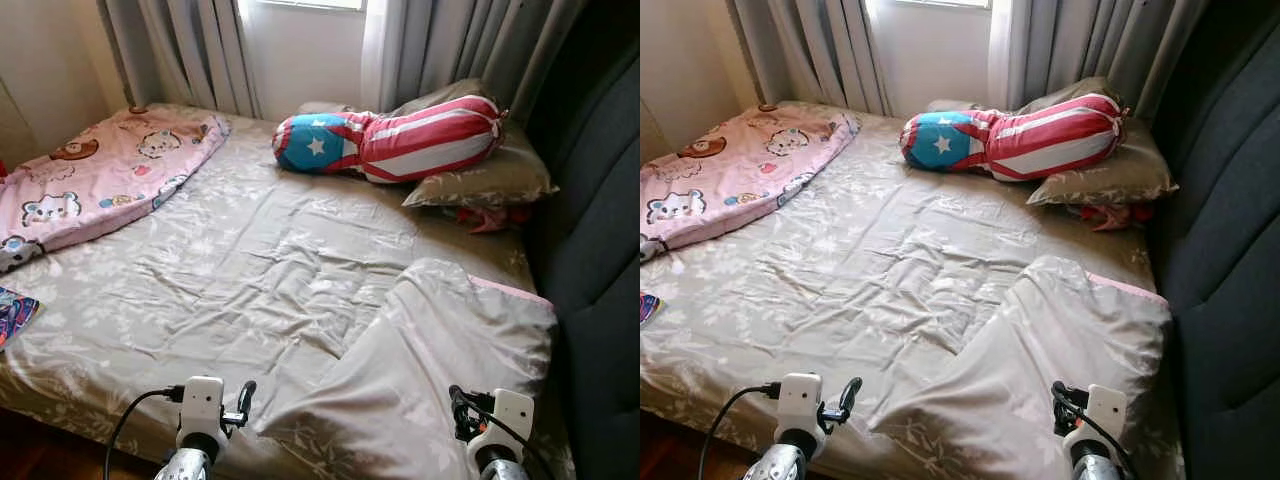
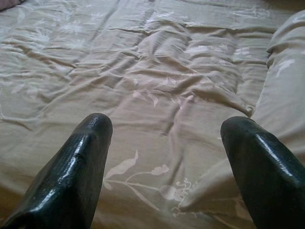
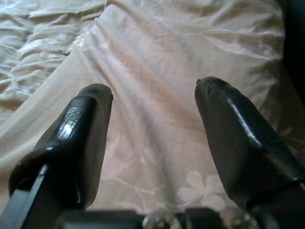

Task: Clean up the room

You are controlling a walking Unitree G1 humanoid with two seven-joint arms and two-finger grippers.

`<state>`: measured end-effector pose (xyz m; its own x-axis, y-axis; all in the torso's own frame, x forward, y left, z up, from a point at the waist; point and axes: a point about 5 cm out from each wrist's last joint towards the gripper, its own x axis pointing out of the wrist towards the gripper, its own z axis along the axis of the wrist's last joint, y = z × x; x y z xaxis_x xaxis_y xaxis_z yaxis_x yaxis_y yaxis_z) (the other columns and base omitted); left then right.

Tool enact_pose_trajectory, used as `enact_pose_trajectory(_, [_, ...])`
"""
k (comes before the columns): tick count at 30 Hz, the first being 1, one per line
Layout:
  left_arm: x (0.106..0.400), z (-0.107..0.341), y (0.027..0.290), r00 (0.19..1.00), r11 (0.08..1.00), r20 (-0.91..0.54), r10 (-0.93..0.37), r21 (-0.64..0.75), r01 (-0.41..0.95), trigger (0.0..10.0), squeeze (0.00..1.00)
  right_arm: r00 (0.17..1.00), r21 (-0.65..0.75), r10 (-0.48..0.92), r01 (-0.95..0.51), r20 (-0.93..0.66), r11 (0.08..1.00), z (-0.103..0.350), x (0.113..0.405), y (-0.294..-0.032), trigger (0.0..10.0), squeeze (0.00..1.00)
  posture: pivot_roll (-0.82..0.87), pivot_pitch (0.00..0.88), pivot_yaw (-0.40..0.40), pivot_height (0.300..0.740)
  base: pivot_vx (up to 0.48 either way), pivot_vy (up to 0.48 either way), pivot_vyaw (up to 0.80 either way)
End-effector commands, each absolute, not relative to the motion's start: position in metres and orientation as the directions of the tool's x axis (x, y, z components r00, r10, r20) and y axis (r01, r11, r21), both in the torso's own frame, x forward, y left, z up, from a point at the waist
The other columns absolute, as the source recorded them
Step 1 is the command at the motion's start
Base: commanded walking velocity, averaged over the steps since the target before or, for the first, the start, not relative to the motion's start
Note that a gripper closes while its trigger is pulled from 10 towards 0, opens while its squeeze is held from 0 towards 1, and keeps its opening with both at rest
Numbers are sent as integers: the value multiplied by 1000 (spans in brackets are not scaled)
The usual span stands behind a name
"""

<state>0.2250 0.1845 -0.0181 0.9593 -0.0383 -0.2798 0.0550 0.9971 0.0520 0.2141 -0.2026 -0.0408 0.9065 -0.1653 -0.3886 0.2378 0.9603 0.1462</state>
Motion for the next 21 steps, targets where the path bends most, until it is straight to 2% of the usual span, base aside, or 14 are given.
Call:
enact_pose_trajectory(1, [225, -18, 182, 958, 997, -283, -50, 45, 65, 10000, 0, 906, 149, -167, 240, -389, 959, -40, 215, -202, 10000, 0, 22, 0, -71, 670, 0, 0, 0])
enact_pose_trajectory(21, [224, -19, 179, 955, 996, -290, -63, 43, 78, 10000, 0, 888, 158, -150, 239, -435, 958, -44, 217, -199, 10000, 0, 22, 0, -73, 665, 0, 0, 0])
